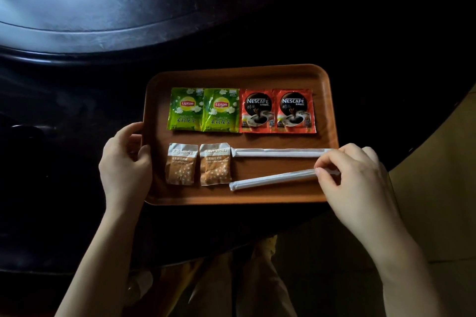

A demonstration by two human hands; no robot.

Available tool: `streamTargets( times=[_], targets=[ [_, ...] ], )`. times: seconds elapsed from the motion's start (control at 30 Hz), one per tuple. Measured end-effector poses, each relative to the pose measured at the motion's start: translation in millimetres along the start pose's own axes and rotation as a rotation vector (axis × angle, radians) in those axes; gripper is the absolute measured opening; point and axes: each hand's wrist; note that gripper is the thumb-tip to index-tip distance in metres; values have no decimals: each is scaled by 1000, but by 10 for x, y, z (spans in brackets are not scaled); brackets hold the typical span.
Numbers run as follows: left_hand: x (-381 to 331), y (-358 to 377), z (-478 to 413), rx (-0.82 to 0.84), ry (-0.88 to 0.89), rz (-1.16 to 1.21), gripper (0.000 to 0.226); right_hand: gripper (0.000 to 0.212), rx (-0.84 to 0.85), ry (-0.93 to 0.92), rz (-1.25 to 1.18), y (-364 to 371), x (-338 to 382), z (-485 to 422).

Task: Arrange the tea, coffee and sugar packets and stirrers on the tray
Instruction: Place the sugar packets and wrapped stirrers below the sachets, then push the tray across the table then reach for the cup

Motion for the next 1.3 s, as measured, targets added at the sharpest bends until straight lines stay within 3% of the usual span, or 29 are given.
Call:
streamTargets(
  times=[0.67, 0.9, 1.3],
  targets=[
    [2, 40, 30, -25, 4, 1, 40, 9, -95, 43, 74, 42, 25, 38],
    [-2, 7, -10, -13, -10, 7, 40, 13, -211, 142, -219, -49, -36, -13],
    [-96, -92, -67, 32, -31, 6, 37, 21, 42, 352, -251, -195, -40, -256]
  ],
)
Point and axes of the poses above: each hand's wrist, its own z-axis away from the middle knuckle, its own y-axis out of the palm, x = y × z, and after that the axes turned 1 degree about z, right-handed
